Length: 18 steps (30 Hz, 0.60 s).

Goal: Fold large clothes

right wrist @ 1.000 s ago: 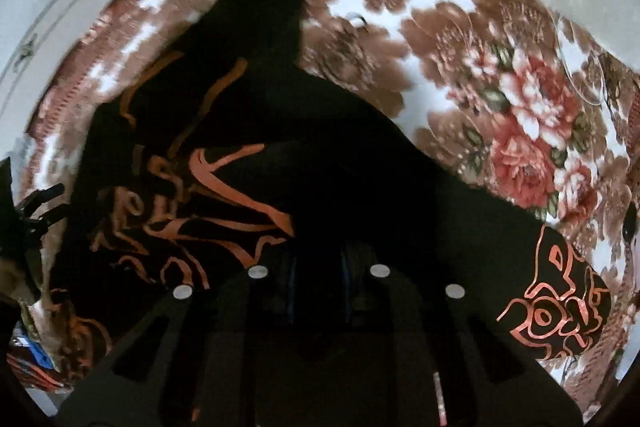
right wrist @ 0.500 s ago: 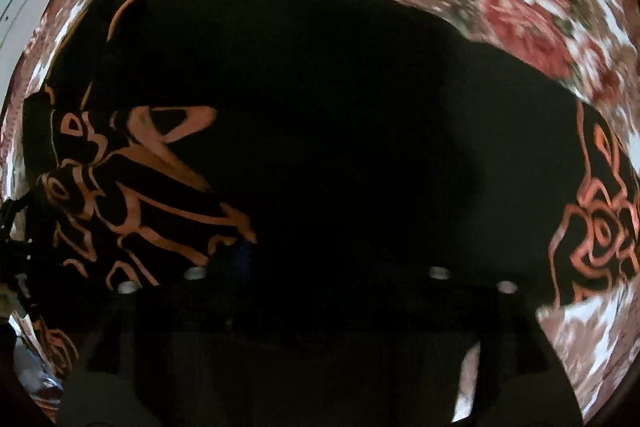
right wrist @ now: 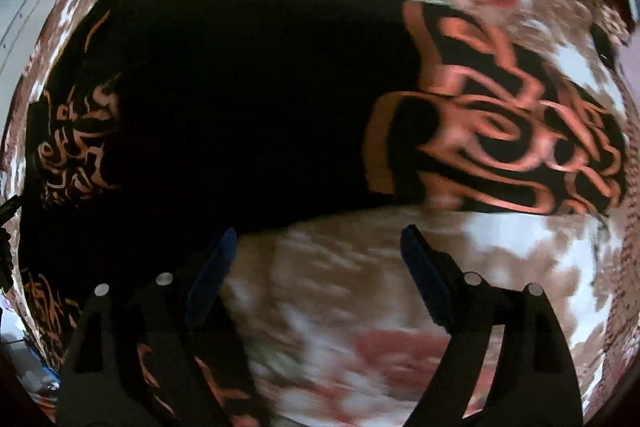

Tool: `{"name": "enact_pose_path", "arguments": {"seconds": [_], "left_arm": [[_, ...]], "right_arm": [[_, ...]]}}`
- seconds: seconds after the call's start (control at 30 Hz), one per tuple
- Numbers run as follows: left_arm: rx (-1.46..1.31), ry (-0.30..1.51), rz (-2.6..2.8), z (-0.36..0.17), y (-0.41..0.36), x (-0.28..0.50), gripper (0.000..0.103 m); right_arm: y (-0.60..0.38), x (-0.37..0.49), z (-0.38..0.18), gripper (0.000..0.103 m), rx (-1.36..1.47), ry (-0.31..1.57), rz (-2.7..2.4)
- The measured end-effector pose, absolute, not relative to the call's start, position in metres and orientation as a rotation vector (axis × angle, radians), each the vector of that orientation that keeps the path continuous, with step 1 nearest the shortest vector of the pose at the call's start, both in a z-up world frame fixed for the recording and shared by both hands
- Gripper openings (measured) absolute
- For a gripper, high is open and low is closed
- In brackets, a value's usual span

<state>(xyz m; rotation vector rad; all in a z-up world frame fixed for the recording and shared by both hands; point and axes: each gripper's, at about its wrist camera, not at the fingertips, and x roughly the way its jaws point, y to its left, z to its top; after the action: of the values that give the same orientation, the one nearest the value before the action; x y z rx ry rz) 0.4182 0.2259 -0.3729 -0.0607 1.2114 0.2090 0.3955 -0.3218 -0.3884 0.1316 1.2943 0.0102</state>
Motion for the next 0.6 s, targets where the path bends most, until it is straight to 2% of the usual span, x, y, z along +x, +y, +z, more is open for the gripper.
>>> {"name": "enact_pose_path", "arguments": {"seconds": [0.13,0.3,0.47,0.6], "left_arm": [[-0.049,1.17,0.243,-0.333,0.187,0.404,0.098],[-0.124,1.168,0.208,-0.323,0.105,0.393,0.098],[-0.228,1.189,0.171,-0.339,0.03,0.39,0.098],[-0.198,1.178,0.041,-0.348,-0.031,0.406,0.098]], "right_arm": [[-0.401,0.367,-0.37,0.084,0.187,1.254,-0.063],[-0.49,0.332,-0.368,0.088,0.308,1.238,-0.169],[-0.558,0.318,-0.391,0.088,0.615,1.215,-0.198],[-0.602,0.314,-0.417,0.088,0.932,1.142,-0.187]]}}
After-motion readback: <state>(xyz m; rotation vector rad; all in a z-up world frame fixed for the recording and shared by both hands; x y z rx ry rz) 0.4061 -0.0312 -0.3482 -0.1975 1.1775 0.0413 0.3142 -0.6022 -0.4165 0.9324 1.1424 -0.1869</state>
